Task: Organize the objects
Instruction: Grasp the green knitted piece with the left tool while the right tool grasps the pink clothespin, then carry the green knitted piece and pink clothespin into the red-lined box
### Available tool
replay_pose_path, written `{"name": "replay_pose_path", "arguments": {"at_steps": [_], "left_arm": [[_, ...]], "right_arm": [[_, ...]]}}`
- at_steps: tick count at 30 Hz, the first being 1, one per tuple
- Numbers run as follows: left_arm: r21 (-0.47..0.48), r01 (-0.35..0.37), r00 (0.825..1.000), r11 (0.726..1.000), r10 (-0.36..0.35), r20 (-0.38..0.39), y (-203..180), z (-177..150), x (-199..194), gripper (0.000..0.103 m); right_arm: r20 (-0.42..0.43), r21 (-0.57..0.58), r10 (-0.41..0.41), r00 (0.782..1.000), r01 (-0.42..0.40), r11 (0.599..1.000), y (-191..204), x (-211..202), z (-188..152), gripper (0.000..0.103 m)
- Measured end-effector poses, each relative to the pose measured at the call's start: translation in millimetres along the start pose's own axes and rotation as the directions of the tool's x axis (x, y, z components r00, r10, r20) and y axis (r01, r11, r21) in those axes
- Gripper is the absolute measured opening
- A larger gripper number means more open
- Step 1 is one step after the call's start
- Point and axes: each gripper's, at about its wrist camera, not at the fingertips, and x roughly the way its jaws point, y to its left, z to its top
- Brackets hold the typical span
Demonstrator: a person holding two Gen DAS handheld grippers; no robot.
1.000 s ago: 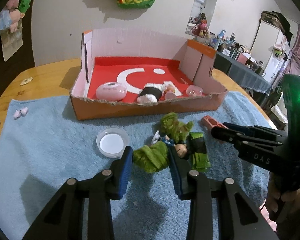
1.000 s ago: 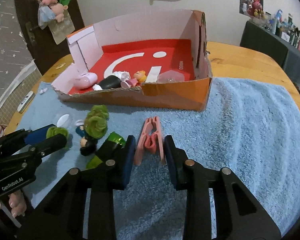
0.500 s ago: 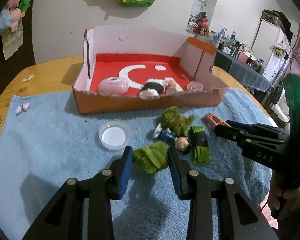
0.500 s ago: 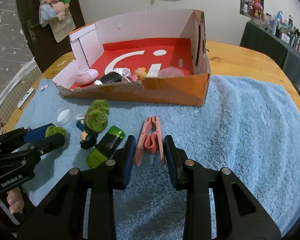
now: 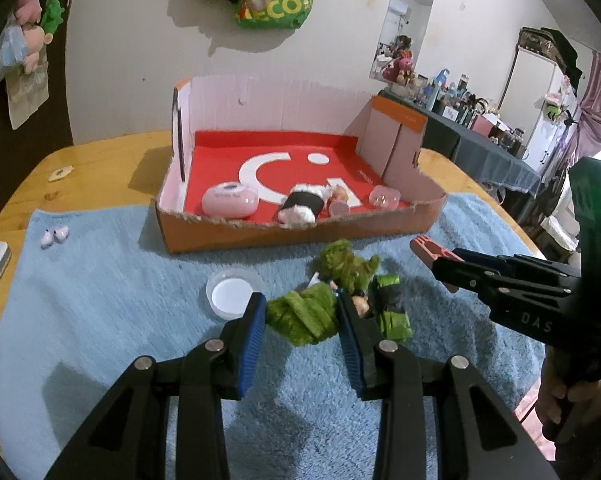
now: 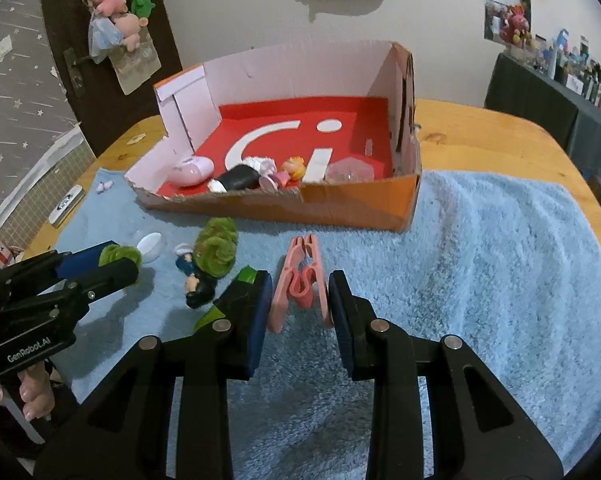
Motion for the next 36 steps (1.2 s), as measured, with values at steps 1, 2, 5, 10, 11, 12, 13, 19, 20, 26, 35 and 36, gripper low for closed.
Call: {"name": "replay_pose_path", "arguments": {"at_steps": [1,2,5,10,11,12,13,19,20,26,35,36], "left_arm": [[0.000,0.000,1.000,1.000,0.000,0.006,0,1,-2,0.038],[0.001,0.001,1.000,1.000,-0.001,0.016,-1,2,-5,0.038],[0.001,0.001,1.000,1.000,-0.001,0.030,-1,5,-9,0.038],[0.002,0.001,1.000,1.000,-0.001,0.031,0,6,-10,0.038],[0.002,0.001,1.000,1.000,-0.001,0.030,-1,7,-11,0.038],[0.003,0.000,1.000,1.000,0.000,0.030,-1,7,-11,0.038],[0.002,0.000,0.999,1.000,0.000,0.032,0,7,-11,0.038],[0.010,0.008,0.998,1.000,-0.009,0.058,-2,17,-20,0.038],[0.013,0.013,0.998,1.000,-0.014,0.061,-3,22,-21,0.038],[0.022,0.032,0.997,0.999,-0.033,0.067,-4,54,-17,0.038],[0.057,0.047,0.999,0.997,-0.047,-0.007,-3,117,35,0.038],[0.066,0.035,0.999,0.997,-0.033,-0.024,-3,124,44,0.038]], "right_arm": [[0.007,-0.002,0.003,1.000,-0.003,1.000,1,-3,1,0.028],[0.012,-0.004,0.006,1.000,-0.006,1.000,2,-5,3,0.028],[0.026,-0.016,0.010,1.000,-0.009,1.000,6,-10,6,0.028],[0.023,-0.019,0.015,1.000,-0.014,1.000,8,-10,6,0.028],[0.022,-0.017,0.018,1.000,-0.017,1.000,8,-10,5,0.028],[0.021,-0.018,0.019,1.000,-0.018,1.000,9,-10,5,0.028],[0.020,-0.020,0.019,1.000,-0.019,1.000,9,-10,5,0.028],[0.034,-0.027,0.043,0.998,-0.043,0.999,13,-20,10,0.028],[0.042,-0.031,0.040,0.998,-0.039,0.999,13,-22,12,0.028],[0.061,-0.051,0.044,0.997,-0.041,0.998,11,-27,37,0.028],[0.005,-0.068,0.033,0.999,-0.033,0.997,-8,13,96,0.028],[-0.009,-0.069,0.032,0.999,-0.032,0.997,-10,22,102,0.028]]}}
